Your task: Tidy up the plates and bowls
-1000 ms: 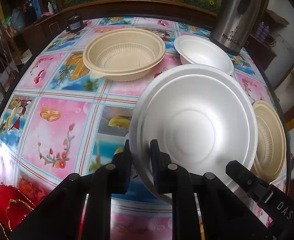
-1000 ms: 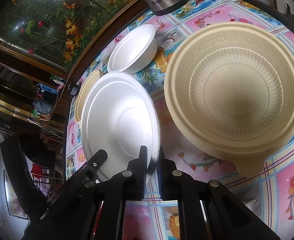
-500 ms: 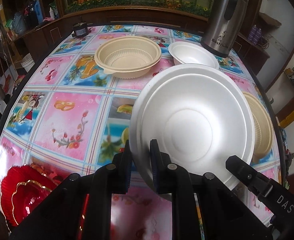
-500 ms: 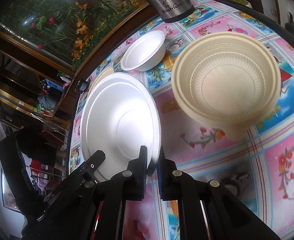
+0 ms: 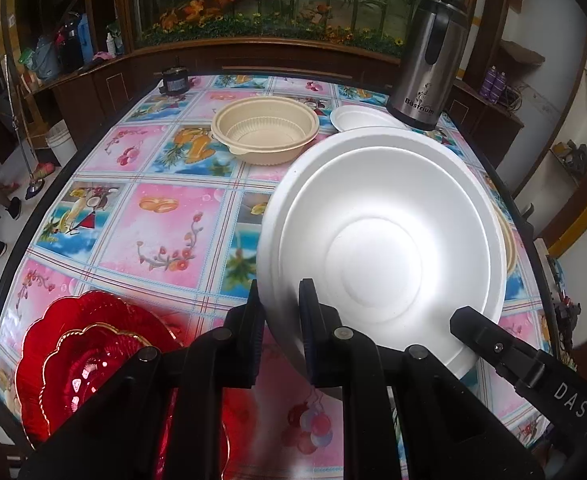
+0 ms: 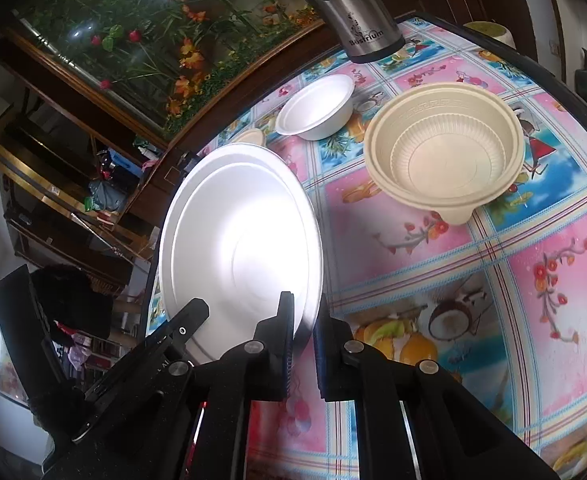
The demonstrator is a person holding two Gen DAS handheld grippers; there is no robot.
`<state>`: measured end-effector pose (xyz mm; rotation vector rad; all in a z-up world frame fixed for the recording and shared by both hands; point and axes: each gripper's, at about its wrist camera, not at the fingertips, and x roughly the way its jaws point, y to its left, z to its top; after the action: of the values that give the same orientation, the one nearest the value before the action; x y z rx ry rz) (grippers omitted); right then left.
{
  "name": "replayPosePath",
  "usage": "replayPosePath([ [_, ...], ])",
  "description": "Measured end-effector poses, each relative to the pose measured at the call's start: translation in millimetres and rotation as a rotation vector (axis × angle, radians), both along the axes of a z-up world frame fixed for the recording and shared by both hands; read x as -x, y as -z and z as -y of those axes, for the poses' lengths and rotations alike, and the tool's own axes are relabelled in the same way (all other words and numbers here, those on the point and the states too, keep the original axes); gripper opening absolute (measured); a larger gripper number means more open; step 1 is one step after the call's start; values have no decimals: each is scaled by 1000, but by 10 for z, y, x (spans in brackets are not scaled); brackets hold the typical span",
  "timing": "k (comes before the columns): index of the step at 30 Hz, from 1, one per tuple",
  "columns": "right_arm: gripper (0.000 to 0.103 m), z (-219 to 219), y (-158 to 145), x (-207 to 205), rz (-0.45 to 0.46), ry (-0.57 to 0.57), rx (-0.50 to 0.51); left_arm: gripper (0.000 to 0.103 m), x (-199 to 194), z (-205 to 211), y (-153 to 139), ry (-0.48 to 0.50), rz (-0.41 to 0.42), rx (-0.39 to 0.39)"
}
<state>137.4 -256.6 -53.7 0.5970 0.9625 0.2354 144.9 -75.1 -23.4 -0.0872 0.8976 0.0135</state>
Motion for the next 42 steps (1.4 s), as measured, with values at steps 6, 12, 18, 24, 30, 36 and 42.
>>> replayPosePath([
  [6,9,-63,-94,128,33,-12,16,14,179,-71,-77,-6,37,1],
  [12,9,-169,-160,251,58,-40,29,14,331,-190,-94,-23,55,8],
  [18,9,-305,-193,342,72,-71,43,14,464,-327,-110,-44,68,14],
  [24,9,-455,-231,397,89,-109,58,14,606,-481,-139,-67,84,25],
  [30,9,-640,-249,437,97,-162,63,14,765,-710,-150,-97,86,42],
  [36,9,-925,-246,507,104,-231,69,14,980,-999,-150,-150,95,52],
  [42,9,-1253,-249,568,106,-307,71,14,1121,-1295,-104,-212,91,55],
])
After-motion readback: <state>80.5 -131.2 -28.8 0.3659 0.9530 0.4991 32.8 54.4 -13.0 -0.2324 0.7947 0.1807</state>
